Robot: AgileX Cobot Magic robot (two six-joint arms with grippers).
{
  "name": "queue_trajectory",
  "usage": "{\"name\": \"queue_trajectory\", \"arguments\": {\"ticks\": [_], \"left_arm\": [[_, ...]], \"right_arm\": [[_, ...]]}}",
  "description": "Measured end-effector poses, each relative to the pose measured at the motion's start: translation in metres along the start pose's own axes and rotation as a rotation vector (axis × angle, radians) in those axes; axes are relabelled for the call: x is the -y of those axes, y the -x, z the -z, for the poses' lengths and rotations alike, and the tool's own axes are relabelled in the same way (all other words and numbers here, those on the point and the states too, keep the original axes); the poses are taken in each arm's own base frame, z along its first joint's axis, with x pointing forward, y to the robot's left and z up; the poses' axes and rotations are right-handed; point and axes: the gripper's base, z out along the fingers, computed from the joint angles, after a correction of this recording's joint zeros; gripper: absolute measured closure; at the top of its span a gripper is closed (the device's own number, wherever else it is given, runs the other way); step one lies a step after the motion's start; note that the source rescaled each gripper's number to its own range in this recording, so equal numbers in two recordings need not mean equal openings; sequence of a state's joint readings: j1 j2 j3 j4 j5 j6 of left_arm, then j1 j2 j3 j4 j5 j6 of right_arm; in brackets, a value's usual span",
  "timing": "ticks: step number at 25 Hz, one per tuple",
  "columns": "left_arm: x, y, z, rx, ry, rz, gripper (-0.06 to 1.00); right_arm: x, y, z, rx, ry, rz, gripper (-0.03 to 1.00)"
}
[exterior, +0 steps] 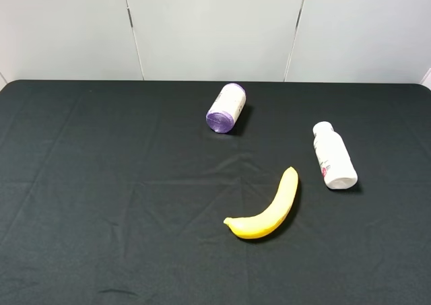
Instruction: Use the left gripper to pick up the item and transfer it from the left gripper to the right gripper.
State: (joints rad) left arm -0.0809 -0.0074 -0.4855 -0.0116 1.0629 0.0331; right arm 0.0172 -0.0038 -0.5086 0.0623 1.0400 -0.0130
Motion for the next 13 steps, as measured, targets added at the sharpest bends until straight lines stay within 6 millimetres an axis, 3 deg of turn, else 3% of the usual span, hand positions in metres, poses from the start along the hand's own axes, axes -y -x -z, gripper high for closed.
{"name": "queue_trajectory", "arguments": {"ticks": [13], "left_arm": [[0.0000,0.0000,0.0000,0.000,0.000,0.000,-0.06]], "right_arm": [[0.0000,0.0000,0.0000,0.000,0.000,0.000,-0.03]]}}
